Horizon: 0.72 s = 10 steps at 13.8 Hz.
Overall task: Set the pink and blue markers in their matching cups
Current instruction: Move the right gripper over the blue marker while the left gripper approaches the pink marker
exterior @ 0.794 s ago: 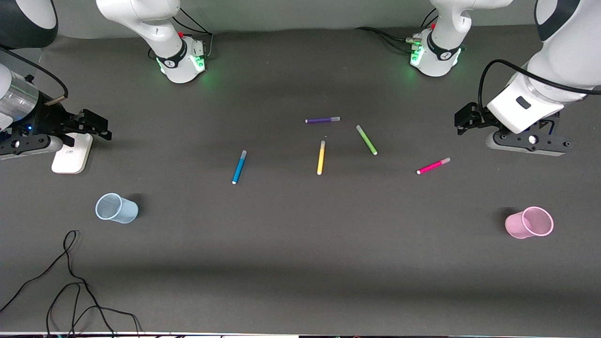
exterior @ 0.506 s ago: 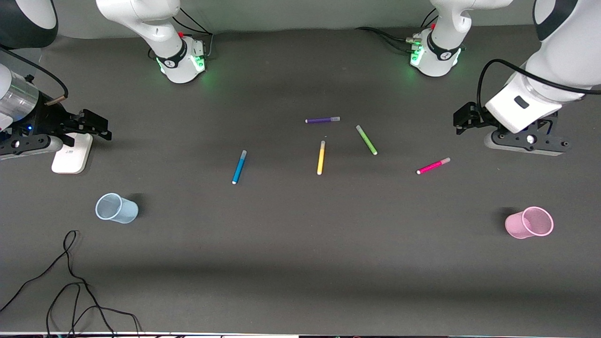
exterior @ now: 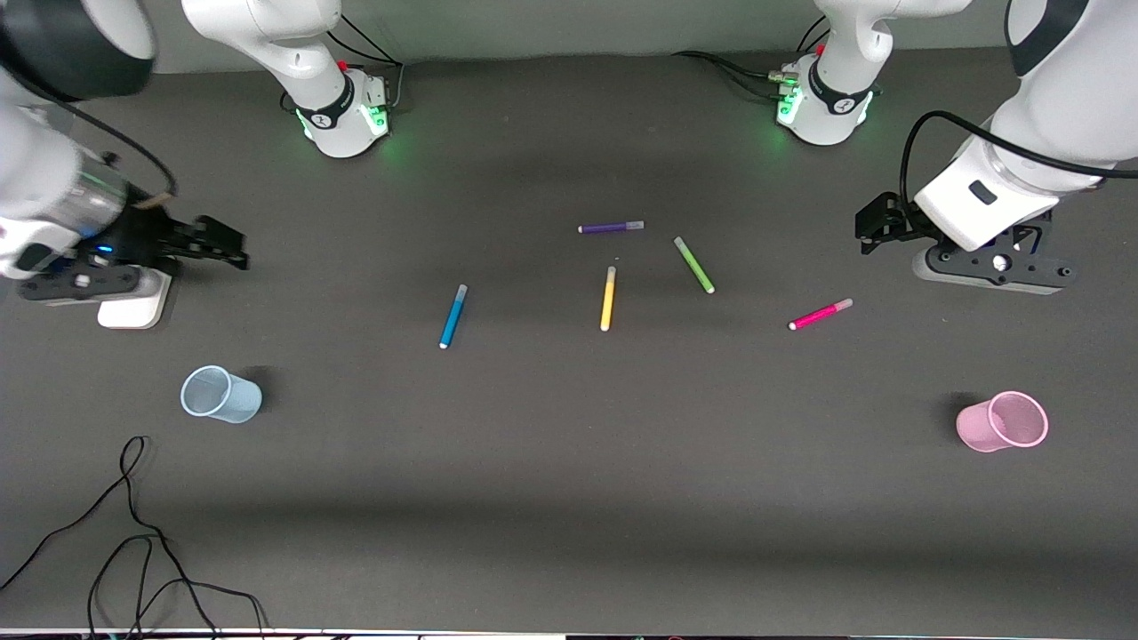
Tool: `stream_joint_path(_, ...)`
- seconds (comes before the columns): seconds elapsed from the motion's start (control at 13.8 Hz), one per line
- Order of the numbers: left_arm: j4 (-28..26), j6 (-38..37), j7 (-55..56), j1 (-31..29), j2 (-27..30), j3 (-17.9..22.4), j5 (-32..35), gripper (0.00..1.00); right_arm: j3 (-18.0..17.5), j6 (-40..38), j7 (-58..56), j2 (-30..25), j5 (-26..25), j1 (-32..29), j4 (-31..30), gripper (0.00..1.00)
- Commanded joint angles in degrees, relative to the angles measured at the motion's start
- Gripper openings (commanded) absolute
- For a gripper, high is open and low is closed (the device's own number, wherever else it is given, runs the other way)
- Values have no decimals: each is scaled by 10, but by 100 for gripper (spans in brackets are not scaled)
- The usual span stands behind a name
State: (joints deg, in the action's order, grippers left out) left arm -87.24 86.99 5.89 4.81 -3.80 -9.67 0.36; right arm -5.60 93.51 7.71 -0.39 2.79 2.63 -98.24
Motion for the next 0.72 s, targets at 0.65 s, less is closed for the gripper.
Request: stream_joint_path(0.65, -20, -18, -259, 0, -25, 3, 0, 98, -100, 156, 246, 119, 12, 33, -39, 99)
